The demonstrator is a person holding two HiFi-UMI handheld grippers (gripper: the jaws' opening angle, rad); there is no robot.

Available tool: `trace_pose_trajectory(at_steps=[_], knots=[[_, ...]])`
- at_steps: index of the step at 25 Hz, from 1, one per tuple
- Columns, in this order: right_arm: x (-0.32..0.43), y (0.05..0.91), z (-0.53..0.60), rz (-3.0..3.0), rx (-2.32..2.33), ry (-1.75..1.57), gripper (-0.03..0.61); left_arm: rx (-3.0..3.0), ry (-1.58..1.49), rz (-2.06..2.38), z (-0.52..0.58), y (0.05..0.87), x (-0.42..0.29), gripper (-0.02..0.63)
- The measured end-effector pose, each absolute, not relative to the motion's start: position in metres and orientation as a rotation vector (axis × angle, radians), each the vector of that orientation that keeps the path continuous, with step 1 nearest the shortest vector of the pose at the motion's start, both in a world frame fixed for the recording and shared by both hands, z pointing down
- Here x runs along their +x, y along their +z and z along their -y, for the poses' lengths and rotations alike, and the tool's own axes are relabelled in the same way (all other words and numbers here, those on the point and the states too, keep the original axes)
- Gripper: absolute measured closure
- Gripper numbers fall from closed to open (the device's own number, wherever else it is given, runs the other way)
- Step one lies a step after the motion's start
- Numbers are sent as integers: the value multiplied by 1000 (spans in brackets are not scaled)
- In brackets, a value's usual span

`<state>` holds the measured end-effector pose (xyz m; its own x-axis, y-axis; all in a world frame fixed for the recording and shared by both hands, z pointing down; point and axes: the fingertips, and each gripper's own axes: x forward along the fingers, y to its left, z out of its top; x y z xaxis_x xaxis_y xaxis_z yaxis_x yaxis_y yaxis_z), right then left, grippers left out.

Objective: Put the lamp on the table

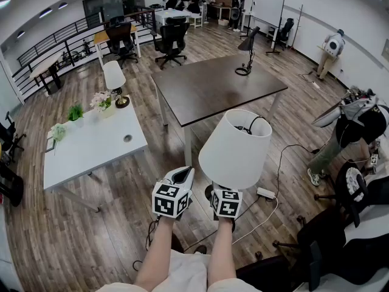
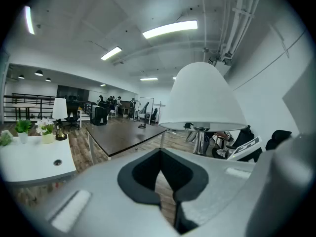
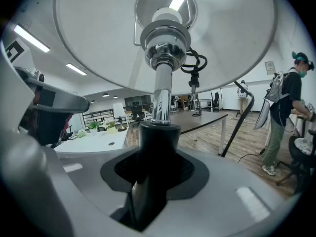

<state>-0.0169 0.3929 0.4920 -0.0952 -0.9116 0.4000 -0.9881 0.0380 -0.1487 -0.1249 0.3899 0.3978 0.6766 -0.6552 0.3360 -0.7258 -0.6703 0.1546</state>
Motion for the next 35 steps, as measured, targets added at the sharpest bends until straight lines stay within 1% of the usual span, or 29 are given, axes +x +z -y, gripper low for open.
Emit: trace_pose_trajectory(at_steps=[7,25,35], knots=[[-25,498,-362,2113,1970,569,426,2604,278,1091,-354,401,-146,614],[-16,483,-234,1940,2081,500,425,2734,256,778,-205,399,-119,614],[-38,493,-191,1879,2185,529,425,2764,284,708,-149,407,-147,614]])
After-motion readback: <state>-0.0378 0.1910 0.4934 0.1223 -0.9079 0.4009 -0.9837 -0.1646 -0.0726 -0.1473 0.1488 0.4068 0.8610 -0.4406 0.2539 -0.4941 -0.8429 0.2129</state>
